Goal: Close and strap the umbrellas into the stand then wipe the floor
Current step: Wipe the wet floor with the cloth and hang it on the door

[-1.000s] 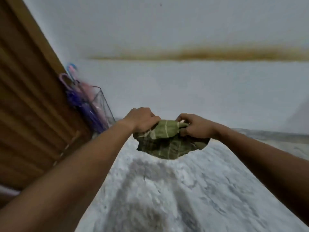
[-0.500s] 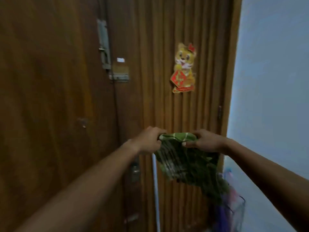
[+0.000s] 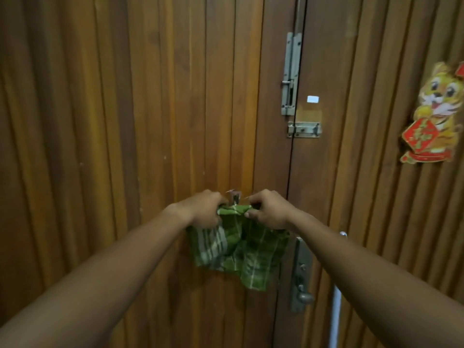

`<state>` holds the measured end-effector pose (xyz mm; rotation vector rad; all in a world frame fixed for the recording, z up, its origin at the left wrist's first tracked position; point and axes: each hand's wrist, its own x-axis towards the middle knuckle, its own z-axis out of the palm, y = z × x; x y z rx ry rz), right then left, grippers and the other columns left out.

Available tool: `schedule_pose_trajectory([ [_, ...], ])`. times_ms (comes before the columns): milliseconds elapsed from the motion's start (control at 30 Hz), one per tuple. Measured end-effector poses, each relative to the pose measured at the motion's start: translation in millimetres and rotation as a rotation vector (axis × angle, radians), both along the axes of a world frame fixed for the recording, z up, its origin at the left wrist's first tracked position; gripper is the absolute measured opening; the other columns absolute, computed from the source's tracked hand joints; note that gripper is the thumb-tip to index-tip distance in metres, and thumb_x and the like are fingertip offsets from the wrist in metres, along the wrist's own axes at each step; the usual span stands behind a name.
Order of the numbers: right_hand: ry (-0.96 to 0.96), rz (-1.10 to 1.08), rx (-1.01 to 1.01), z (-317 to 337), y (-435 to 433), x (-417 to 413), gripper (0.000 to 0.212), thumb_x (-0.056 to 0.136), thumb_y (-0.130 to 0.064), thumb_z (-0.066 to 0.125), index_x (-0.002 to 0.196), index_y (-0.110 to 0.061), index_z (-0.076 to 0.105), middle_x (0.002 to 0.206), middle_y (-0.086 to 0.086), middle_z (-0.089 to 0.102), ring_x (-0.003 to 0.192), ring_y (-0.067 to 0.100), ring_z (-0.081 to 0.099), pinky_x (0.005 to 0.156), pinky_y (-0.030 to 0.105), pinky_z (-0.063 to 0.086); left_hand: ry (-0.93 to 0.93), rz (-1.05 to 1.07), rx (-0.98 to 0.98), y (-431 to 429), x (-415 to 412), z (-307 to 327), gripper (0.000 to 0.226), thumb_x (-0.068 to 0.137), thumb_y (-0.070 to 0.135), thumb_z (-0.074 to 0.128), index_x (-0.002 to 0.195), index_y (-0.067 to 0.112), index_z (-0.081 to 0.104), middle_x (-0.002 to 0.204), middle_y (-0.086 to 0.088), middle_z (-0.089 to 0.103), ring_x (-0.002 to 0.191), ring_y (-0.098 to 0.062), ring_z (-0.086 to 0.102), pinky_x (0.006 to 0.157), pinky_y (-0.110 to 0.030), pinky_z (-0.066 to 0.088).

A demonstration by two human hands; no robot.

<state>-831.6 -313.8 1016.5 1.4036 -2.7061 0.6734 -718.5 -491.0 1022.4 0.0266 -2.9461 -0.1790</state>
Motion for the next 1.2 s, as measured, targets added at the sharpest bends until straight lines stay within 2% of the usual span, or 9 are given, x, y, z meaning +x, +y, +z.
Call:
schedule_pose_trajectory([
  [67, 0.063, 0.001, 0.017, -19, -12, -8, 0.018, 0.092, -0.04, 0.066, 0.108, -0.041, 0.06, 0.116, 0.001, 0.065, 0.103, 0.027, 0.061, 0.088, 0.045, 0.054, -0.098, 0.017, -0.005, -12, -7, -17, 0.01, 0.087, 0.018, 0.067, 0.095, 0.024, 0.066, 0.096, 0.001, 0.07, 0.09, -0.02, 0.067, 0.069, -0.033, 0.054],
  [167, 0.105, -0.006, -0.132, -30, -18, -21, 0.02, 0.092, -0.031, 0.067, 0.109, -0.035, 0.056, 0.123, -0.001, 0.064, 0.112, 0.027, 0.061, 0.093, 0.05, 0.053, 0.12, 0.017, 0.026, -26, -12, -26, 0.03, 0.086, 0.021, 0.074, 0.11, 0.031, 0.058, 0.108, 0.006, 0.065, 0.098, -0.017, 0.065, 0.076, -0.034, 0.054],
  [300, 0.221, -0.04, -0.354, -22, -28, -39, 0.023, 0.093, -0.028, 0.067, 0.106, -0.032, 0.049, 0.111, -0.005, 0.062, 0.101, 0.021, 0.059, 0.083, 0.044, 0.054, 0.463, 0.061, -0.41, -30, -23, -19, 0.069, 0.089, 0.018, 0.069, 0.144, 0.035, 0.032, 0.127, -0.002, 0.043, 0.06, -0.019, 0.054, 0.048, -0.029, 0.043],
  [500, 0.624, -0.103, -0.349, -45, -47, -58, 0.009, 0.089, -0.023, 0.067, 0.096, -0.025, 0.061, 0.093, -0.003, 0.056, 0.088, 0.021, 0.049, 0.065, 0.034, 0.045, 0.518, 0.03, -0.716, -29, -44, -36, 0.037, 0.089, 0.015, 0.064, 0.124, 0.028, 0.066, 0.102, -0.001, 0.058, 0.074, -0.023, 0.063, 0.059, -0.037, 0.042],
  [633, 0.468, -0.078, -0.468, -91, -48, -68, 0.011, 0.091, -0.025, 0.069, 0.099, -0.019, 0.075, 0.09, -0.003, 0.061, 0.087, 0.019, 0.058, 0.072, 0.032, 0.049, 0.559, 0.091, -0.389, -25, -48, -84, 0.042, 0.086, 0.011, 0.066, 0.126, 0.023, 0.07, 0.095, 0.0, 0.065, 0.078, -0.027, 0.066, 0.06, -0.036, 0.048],
  [700, 0.315, -0.056, -0.589, -107, -46, -64, 0.015, 0.091, -0.019, 0.071, 0.104, -0.016, 0.079, 0.09, -0.003, 0.068, 0.084, 0.014, 0.064, 0.072, 0.03, 0.053, 0.617, 0.107, -0.127, -24, -49, -111, 0.054, 0.079, -0.001, 0.068, 0.129, 0.02, 0.069, 0.111, 0.0, 0.072, 0.097, -0.025, 0.071, 0.078, -0.034, 0.059],
  [833, 0.007, -0.085, -0.794, -124, -45, -47, 0.023, 0.095, -0.012, 0.067, 0.114, -0.017, 0.078, 0.108, -0.005, 0.077, 0.096, -0.002, 0.067, 0.088, 0.011, 0.054, 0.661, 0.132, 0.285, -9, -45, -157, 0.074, 0.079, -0.02, 0.052, 0.142, 0.019, 0.056, 0.146, 0.005, 0.053, 0.134, -0.002, 0.045, 0.115, -0.016, 0.03],
  [967, -0.293, -0.103, -0.846, -154, -37, -38, 0.026, 0.1, -0.028, 0.06, 0.122, -0.025, 0.074, 0.113, -0.008, 0.076, 0.109, 0.014, 0.071, 0.093, 0.04, 0.059, 0.632, 0.141, 0.565, 23, -35, -194, 0.044, 0.107, 0.014, 0.043, 0.148, 0.027, 0.048, 0.157, 0.016, 0.034, 0.148, -0.004, 0.02, 0.122, -0.021, 0.015],
  [1200, -0.345, -0.219, -0.771, -202, -7, -27, 0.034, 0.1, -0.042, 0.055, 0.126, -0.026, 0.071, 0.121, -0.006, 0.074, 0.113, 0.015, 0.068, 0.101, 0.045, 0.054, 0.588, 0.34, 0.621, 65, -24, -245, 0.059, 0.104, 0.05, 0.041, 0.158, 0.035, 0.023, 0.165, 0.016, 0.021, 0.154, -0.007, 0.003, 0.12, -0.034, 0.015],
])
